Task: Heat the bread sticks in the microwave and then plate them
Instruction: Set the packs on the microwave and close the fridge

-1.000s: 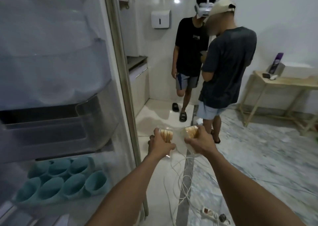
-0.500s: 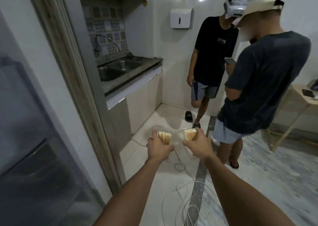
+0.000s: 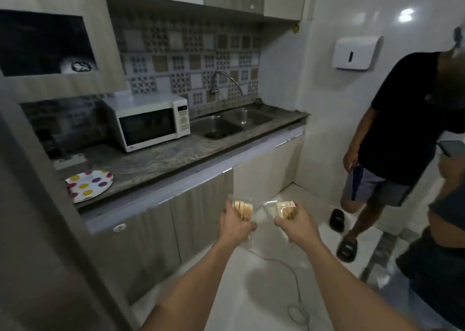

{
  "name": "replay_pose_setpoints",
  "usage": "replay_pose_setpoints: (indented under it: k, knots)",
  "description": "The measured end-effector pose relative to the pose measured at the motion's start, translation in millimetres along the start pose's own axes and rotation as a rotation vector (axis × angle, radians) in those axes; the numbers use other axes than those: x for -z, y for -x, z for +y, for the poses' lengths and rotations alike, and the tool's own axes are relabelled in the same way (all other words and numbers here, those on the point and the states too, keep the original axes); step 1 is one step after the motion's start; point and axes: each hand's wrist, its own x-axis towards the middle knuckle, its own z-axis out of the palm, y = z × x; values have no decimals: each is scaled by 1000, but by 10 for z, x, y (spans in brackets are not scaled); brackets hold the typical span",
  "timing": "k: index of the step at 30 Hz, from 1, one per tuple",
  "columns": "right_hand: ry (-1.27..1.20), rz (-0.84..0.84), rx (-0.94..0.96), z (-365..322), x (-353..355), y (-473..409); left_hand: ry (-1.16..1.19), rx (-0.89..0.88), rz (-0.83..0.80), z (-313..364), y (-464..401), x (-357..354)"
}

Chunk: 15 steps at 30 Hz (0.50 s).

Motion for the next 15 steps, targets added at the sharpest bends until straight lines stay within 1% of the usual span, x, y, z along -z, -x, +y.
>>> replay_pose_setpoints:
  k: [4,8,13,15]
  knots:
    - [2,-90,70,-300,-359,-536,32,29,80,-58,-462,236]
    - [5,-144,163,-656,-729,-1012,46,25,163,-110,-967,546]
    - [7,-233,278,-1250,-1376,-1869,-7,31,346,-142,-1893,1026]
    - [-22,-276,285,-1495,-1654,-2200,44,61,377,-218,-2247,1251]
